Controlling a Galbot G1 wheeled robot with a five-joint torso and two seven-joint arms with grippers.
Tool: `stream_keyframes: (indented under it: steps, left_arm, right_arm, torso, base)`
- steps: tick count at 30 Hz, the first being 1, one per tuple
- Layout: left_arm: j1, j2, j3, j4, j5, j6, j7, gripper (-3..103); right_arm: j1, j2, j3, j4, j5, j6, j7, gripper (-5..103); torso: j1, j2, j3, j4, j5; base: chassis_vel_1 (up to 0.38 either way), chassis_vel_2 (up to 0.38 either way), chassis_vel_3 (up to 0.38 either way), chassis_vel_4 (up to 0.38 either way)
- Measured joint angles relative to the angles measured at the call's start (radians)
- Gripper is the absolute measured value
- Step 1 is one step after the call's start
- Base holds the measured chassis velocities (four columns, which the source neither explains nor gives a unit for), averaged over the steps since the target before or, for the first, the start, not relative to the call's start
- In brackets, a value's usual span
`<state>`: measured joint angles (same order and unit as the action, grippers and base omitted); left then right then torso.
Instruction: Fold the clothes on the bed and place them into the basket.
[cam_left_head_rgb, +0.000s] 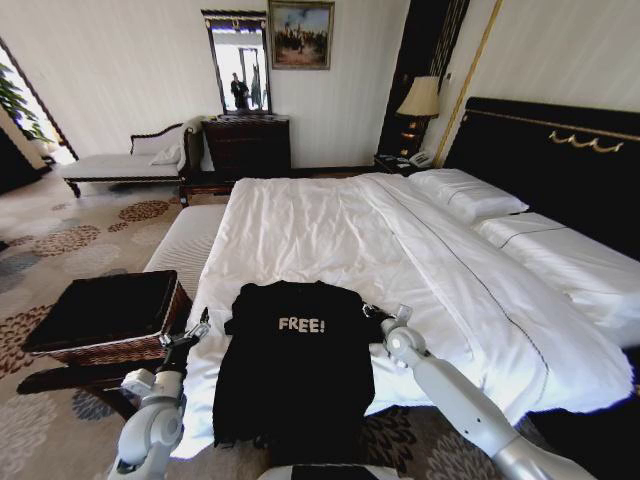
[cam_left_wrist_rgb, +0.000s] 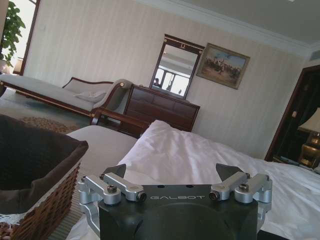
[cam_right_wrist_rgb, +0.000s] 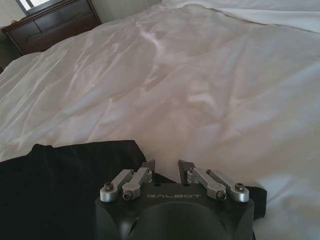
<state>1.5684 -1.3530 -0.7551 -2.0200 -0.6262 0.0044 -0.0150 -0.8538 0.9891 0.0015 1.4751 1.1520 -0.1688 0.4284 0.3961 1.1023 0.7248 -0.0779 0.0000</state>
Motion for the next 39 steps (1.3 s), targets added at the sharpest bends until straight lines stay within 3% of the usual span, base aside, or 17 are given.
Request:
stream_keyframes:
  steps: [6,11,34,39]
  left_arm:
    - [-0.001,0.002,-0.001,0.0,0.0,0.0,0.0,100]
    - [-0.002,0.002,0.0,0.0,0.0,0.0,0.0,100]
    - [-0.005,-0.004,0.005,0.01,0.004,-0.003,-0.001,100]
    - [-0.003,-0.006,0.008,0.01,0.006,-0.006,-0.001,100]
  right_arm:
    - [0.003,-0.002,-0.001,0.001,0.001,0.006,-0.001,3]
    - [0.007,-0.007,-0.002,0.003,0.001,0.008,-0.005,0]
    - [0.023,-0.005,0.015,-0.033,-0.07,0.033,-0.017,-1]
    - [-0.032,0.014,0.079,0.001,-0.119,0.056,0.016,20]
  torso:
    - [0.0,0.0,0.0,0.0,0.0]
    - [0.0,0.0,0.0,0.0,0.0]
    - [0.0,0.0,0.0,0.0,0.0]
    - [0.0,0.0,0.0,0.0,0.0002]
  base:
    - [0.0,0.0,0.0,0.0]
    - [0.0,0.0,0.0,0.0]
    - [0.0,0.0,0.0,0.0]
    - [0.0,0.0,0.0,0.0]
